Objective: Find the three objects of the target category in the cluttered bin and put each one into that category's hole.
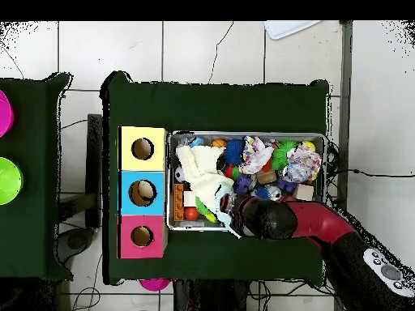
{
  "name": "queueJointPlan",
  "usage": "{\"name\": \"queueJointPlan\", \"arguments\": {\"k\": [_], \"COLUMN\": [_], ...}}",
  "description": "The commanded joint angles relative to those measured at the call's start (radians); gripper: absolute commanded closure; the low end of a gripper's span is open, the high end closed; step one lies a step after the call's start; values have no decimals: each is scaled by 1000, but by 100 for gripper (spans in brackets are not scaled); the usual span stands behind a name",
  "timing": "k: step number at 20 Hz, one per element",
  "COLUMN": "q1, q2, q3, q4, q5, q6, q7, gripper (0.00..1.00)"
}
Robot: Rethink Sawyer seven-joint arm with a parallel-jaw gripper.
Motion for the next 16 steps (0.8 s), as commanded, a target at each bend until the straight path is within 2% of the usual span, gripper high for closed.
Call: {"name": "queueJointPlan", "arguments": {"k": [1,16], "q1": [34,113], "q2": [-17,-59], "q3": [-16,-14], "q4": [36,117], "q5": [57,162], "q6": [63,-34], "q7": [39,139], "gripper": [100,100]}}
